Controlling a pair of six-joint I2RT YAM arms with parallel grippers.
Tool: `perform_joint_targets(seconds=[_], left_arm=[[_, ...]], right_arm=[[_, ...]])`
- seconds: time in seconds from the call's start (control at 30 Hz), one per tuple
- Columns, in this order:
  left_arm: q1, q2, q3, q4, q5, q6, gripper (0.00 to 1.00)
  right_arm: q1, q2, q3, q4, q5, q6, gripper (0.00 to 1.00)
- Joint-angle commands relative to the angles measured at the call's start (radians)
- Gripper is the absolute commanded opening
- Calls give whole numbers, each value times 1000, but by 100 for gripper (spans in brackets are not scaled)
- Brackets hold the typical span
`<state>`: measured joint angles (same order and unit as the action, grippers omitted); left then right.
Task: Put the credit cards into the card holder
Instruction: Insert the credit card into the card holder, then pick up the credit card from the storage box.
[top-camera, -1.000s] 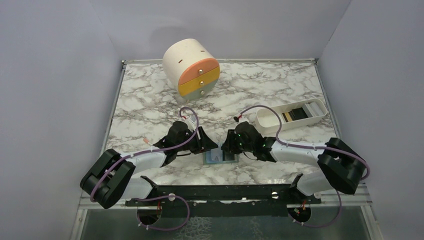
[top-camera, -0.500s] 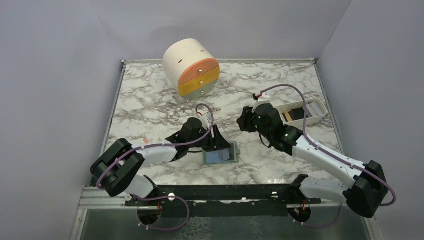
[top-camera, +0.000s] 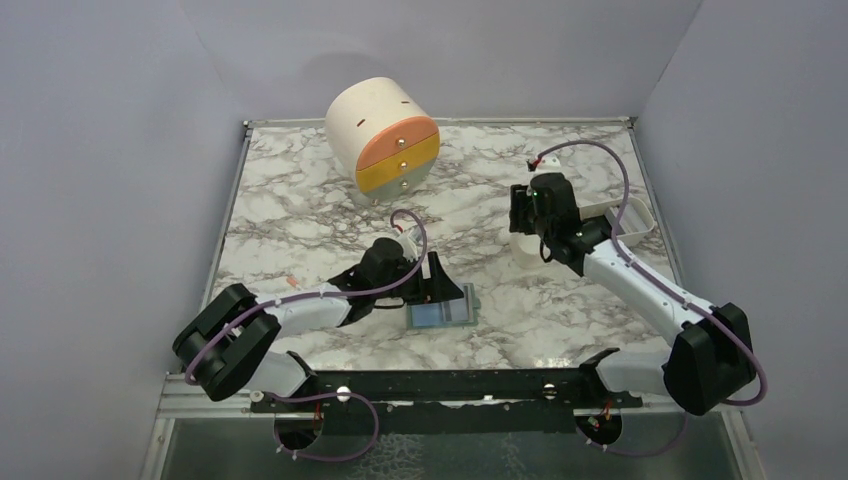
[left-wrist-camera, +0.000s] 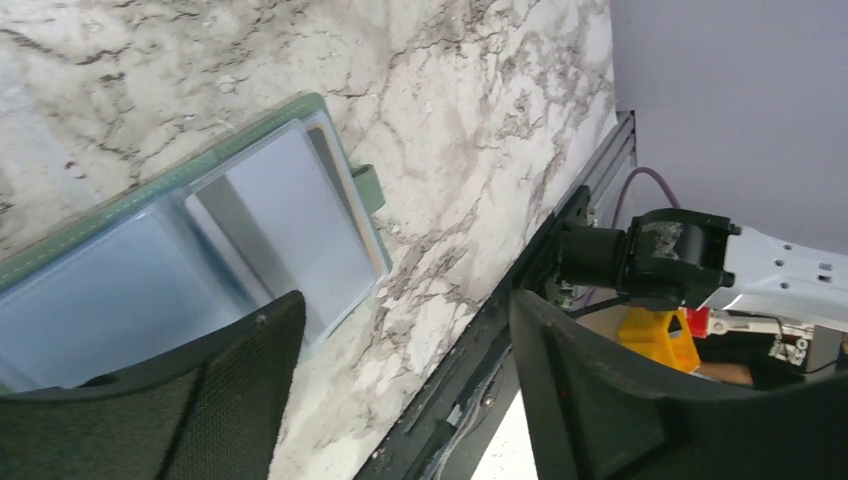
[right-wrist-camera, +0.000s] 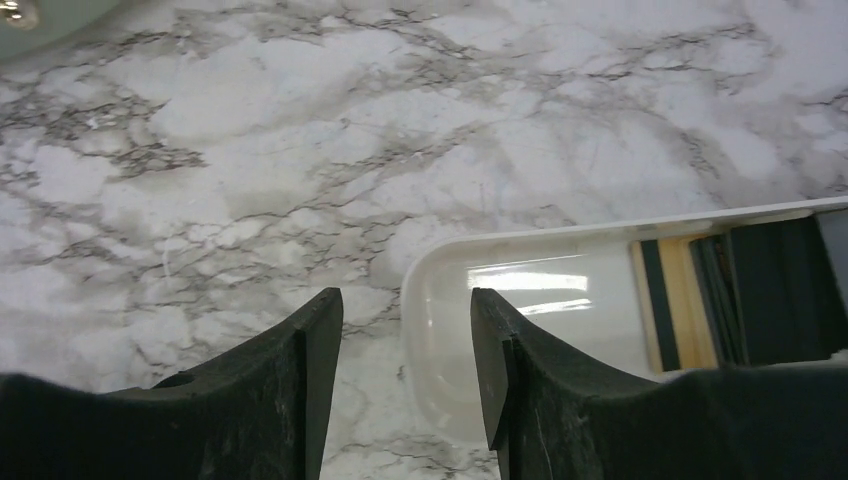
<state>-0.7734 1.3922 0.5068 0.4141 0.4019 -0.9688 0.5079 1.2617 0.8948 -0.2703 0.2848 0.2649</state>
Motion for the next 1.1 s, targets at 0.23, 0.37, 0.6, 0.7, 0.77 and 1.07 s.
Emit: perform_joint_targets(seconds=[0.23,0.37,0.6,0.7,0.77,1.07], left_arm=[[10,-182,16,-353,-153,209,100],[10,-246,50,-497,-240,263,100],[10,-321,76,-589,-256,304,99],[10,-339,89,-620,-258,333,99],[10,-343,101,-645,-260,342,99],[10,-402,90,-646,-254,346,99]], right_arm=[[-240,108,128,-38,169,-243,52],[-346,133,140,-41,199,-323,52],[-461,207,111,-37,225,-423,52],[-484,232,97,-11,224,-474,52],[-489,242,68,30,231,-535,52],[-542,391,99,94,250,-619,52]])
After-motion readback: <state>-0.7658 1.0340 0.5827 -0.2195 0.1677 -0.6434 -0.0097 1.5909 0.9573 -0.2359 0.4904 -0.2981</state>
